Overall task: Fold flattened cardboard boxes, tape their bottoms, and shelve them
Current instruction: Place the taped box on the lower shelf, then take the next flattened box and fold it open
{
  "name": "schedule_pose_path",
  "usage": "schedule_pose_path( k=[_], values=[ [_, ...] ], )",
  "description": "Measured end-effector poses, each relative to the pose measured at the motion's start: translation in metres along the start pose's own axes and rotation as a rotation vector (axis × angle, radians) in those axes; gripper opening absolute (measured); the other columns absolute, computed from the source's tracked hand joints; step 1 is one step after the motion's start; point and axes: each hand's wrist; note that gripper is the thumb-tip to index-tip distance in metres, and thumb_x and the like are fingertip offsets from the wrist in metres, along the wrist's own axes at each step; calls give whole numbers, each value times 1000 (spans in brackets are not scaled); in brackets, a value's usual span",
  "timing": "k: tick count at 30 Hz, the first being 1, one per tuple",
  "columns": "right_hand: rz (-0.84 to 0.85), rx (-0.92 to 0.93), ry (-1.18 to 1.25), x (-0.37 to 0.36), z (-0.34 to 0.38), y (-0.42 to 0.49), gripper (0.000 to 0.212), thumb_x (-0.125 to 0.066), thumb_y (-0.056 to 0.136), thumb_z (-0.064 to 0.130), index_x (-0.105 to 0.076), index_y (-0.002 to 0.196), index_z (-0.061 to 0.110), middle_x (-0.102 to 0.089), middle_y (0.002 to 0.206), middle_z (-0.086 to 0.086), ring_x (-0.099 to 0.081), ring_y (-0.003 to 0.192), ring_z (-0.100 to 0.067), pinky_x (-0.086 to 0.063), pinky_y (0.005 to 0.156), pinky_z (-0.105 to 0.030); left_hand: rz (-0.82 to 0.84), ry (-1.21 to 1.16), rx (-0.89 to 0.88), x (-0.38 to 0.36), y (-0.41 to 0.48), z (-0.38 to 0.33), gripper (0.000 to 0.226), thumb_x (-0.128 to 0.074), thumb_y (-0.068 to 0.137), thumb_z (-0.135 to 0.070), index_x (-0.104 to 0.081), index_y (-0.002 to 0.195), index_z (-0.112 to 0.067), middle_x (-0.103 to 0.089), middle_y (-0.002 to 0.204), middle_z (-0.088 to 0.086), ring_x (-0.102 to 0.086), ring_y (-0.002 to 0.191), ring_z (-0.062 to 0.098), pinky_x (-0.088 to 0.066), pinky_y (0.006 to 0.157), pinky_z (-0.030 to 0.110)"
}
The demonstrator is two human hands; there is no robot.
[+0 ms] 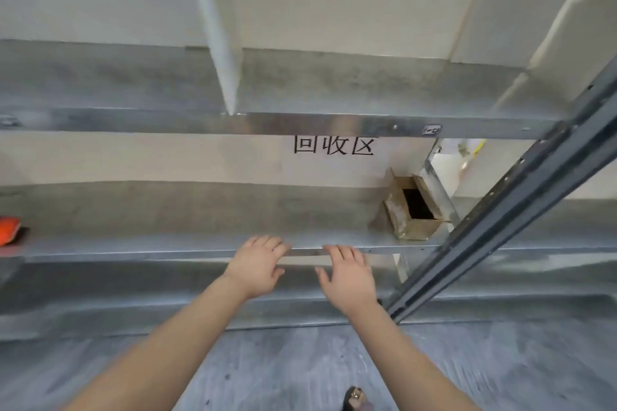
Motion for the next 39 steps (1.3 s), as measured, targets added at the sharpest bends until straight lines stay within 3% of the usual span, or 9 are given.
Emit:
schedule_pose_path(
  k=[4, 8, 11, 15, 17, 30, 35, 39],
  values=[
    [-11, 108, -15, -34, 105, -14, 65, -26, 84, 55, -49, 136, 25, -54, 134, -1, -40, 131, -26, -29, 112, -44, 20, -65, 150, 15, -85, 65, 54, -58, 87, -36, -47, 137, -20, -51, 136, 4, -47, 126, 28, -35, 102, 36],
    [12, 222, 33, -62, 207, -26, 78, -14, 76, 60, -54, 133, 24, -57, 131, -1, -41, 132, -27, -30, 112, -42, -14, -85, 264, 28, -166, 127, 54, -55, 92, -37, -41, 142, -23, -47, 139, 2, -41, 130, 25, -32, 105, 38],
    [24, 297, 51, -81, 276, -27, 73, -19, 77, 58, -56, 131, 24, -58, 130, 1, -43, 130, -26, -32, 111, -41, -20, -74, 365, 31, -220, 178, 54, -52, 93, -40, -39, 143, -24, -44, 142, -2, -38, 132, 21, -31, 106, 35],
    [79, 401, 41, -106, 361, -14, 47, -44, 91, 46, -53, 133, 26, -55, 132, 3, -42, 130, -23, -35, 106, -36, -45, -104, 491, 34, -284, 248, 54, -56, 90, -38, -44, 140, -23, -48, 139, -1, -42, 129, 22, -36, 104, 35],
    [97, 463, 41, -120, 402, -5, 45, -49, 93, 41, -51, 134, 25, -54, 133, 3, -42, 129, -23, -35, 105, -36, -60, -115, 550, 35, -312, 282, 54, -57, 89, -37, -45, 140, -22, -49, 138, 0, -44, 129, 23, -37, 104, 35],
    [169, 696, 72, -205, 663, 67, 49, -50, 90, 42, -50, 135, 25, -54, 133, 3, -43, 126, -23, -40, 103, -40, -35, -74, 785, 59, -438, 511, 56, -49, 95, -44, -34, 146, -26, -36, 150, -3, -32, 138, 17, -27, 112, 32],
    [202, 697, 20, -231, 745, 87, 48, -52, 91, 43, -49, 135, 25, -52, 136, 0, -42, 126, -25, -41, 97, -40, -34, -147, 843, 63, -481, 589, 57, -49, 95, -41, -31, 147, -26, -36, 150, 0, -36, 135, 19, -29, 113, 34],
    [231, 692, 12, -257, 805, 104, 49, -50, 92, 42, -44, 139, 26, -48, 140, 0, -38, 131, -23, -39, 102, -41, -43, -130, 831, 64, -510, 655, 54, -48, 96, -40, -35, 146, -24, -39, 147, -1, -38, 133, 19, -29, 111, 31]
  ],
)
Point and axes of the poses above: each hand's wrist, its own y-axis towards the middle knuckle, its own x-axis out of the back of the hand, z = x × y
